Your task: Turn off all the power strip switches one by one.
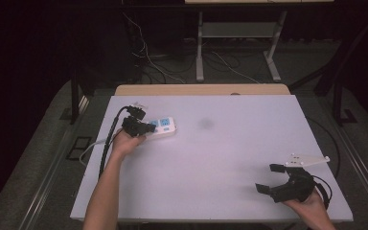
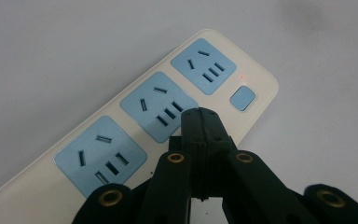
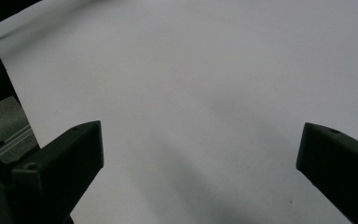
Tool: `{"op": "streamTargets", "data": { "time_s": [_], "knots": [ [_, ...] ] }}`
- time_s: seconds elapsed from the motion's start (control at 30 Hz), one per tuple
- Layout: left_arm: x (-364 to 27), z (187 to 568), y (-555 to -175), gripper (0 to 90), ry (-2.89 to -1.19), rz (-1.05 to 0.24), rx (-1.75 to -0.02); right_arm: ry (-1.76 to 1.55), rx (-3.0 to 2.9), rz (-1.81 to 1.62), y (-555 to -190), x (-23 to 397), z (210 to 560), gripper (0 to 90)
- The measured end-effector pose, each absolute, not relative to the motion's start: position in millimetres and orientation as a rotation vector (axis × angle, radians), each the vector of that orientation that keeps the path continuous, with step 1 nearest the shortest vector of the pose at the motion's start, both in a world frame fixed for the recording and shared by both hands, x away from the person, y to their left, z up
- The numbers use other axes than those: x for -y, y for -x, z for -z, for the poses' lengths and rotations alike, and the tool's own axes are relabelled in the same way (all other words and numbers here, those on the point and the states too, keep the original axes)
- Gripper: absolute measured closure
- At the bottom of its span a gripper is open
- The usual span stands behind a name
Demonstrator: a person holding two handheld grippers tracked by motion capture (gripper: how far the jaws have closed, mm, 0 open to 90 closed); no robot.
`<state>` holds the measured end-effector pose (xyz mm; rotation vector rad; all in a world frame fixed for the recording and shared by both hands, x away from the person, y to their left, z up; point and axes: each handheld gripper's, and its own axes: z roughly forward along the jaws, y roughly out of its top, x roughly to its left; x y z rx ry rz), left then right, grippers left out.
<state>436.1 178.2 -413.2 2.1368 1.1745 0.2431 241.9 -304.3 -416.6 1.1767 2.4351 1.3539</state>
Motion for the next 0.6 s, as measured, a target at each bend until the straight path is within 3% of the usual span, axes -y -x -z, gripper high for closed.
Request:
{"op": "streamTargets", "data": {
  "time_s": [0.6],
  "knots": [
    [-177.8, 413.9, -437.1, 89.6, -2.123, -0.198, -1.184, -1.169, -2.444, -1.350, -241.1, 303.0, 416.9, 0.5]
  ]
}}
